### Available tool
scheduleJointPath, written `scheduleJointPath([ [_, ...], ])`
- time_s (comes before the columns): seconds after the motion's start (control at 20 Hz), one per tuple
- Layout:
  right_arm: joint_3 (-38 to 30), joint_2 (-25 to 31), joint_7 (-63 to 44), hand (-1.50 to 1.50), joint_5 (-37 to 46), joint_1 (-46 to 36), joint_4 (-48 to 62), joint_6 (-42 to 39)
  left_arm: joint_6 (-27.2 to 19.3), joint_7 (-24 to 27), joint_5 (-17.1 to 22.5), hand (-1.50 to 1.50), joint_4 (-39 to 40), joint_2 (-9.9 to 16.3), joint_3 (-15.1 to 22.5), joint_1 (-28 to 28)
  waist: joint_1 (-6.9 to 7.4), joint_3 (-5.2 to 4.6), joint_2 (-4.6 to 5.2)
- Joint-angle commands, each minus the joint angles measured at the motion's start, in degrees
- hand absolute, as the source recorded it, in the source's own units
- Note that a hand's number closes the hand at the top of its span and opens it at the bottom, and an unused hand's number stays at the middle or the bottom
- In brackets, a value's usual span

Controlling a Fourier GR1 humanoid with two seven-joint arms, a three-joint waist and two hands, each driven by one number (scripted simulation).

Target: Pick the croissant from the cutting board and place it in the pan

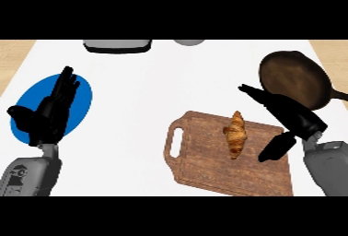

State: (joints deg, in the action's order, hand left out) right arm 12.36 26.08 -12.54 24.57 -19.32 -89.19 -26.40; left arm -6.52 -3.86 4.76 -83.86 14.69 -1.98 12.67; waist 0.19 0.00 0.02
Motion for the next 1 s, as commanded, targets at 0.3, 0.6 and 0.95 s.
scheduleJointPath([
  [0.3, -0.1, -3.6, 3.3, -1.50, 8.9, -1.8, 5.4, -2.7, -0.8, -3.9, -2.2, 0.00, -3.1, -2.0, -0.8, 1.2, -0.05, 0.01, -0.06],
  [0.6, 3.6, -5.7, -3.0, -1.50, 15.9, -4.2, 6.4, -4.5, 0.1, -1.1, -2.9, 0.00, -0.3, -2.7, -0.9, 1.1, -0.05, -0.01, -0.03],
  [0.95, 3.6, -8.2, 0.6, -1.50, 21.2, -4.6, 14.1, -3.1, 2.9, -2.6, -1.4, 0.00, -5.0, -1.7, -2.5, -2.3, 0.27, 0.01, -0.03],
])
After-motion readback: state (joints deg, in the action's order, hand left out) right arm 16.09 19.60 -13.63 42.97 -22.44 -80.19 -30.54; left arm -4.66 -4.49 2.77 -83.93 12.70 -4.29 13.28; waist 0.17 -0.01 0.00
